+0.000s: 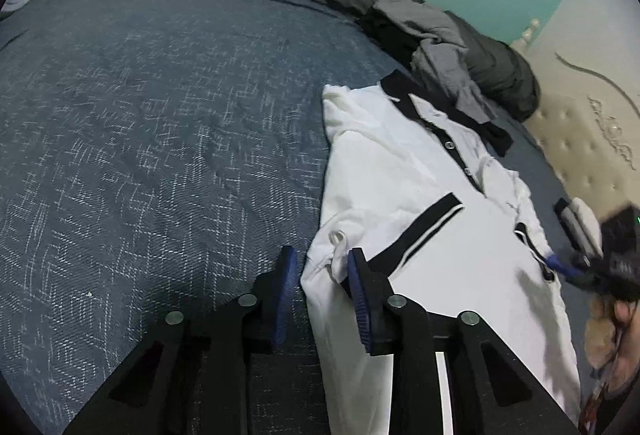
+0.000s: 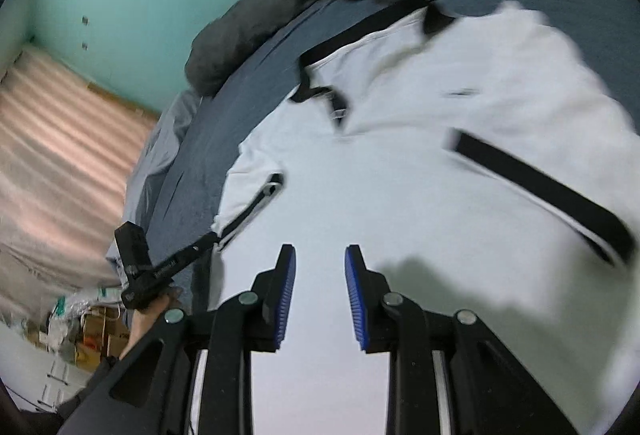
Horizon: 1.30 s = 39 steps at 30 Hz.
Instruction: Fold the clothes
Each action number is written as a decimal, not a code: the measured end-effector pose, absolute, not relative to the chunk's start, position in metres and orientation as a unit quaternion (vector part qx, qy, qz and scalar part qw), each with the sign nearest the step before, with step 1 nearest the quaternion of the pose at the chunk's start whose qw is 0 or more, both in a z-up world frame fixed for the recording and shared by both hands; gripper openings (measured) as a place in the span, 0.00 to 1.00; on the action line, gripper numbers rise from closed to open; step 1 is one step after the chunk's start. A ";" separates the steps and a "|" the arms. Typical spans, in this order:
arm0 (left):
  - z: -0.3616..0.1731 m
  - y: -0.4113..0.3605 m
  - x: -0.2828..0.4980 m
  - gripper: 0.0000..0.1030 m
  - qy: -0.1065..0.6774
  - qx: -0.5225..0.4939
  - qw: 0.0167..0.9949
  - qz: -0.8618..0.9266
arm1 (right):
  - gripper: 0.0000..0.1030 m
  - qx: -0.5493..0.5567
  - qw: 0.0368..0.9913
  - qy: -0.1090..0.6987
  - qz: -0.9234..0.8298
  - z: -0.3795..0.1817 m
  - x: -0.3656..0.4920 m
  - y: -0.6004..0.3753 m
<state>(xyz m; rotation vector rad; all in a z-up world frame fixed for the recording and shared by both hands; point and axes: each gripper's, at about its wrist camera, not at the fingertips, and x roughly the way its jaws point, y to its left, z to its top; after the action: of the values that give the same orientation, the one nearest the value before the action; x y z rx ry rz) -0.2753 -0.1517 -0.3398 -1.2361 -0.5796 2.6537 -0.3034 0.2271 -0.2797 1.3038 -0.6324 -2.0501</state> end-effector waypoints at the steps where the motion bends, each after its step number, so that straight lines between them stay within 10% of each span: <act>1: -0.340 -0.150 -0.274 0.24 -0.191 -0.411 0.082 0.887 | 0.26 0.499 0.314 -0.236 -0.772 -0.279 -0.312 0.213; 4: -0.339 -0.146 -0.273 0.17 -0.186 -0.408 0.093 0.889 | 0.40 0.511 0.316 -0.211 -0.771 -0.276 -0.330 0.178; 19: -0.342 -0.160 -0.268 0.02 -0.210 -0.399 0.100 0.887 | 0.40 0.553 0.274 -0.139 -0.775 -0.304 -0.383 0.086; 25: -0.341 -0.156 -0.268 0.01 -0.206 -0.399 0.105 0.887 | 0.06 0.551 0.268 -0.120 -0.781 -0.305 -0.385 0.082; 39: -0.351 -0.165 -0.270 0.00 -0.203 -0.415 0.082 0.883 | 0.03 0.572 0.262 -0.081 -0.773 -0.297 -0.391 0.086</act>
<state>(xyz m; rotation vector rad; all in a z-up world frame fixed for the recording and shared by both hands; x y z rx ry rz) -0.2695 -0.1653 -0.3512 -1.2387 -0.6079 2.6393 -0.3908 0.0860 -0.2968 1.5484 -0.2190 -2.0907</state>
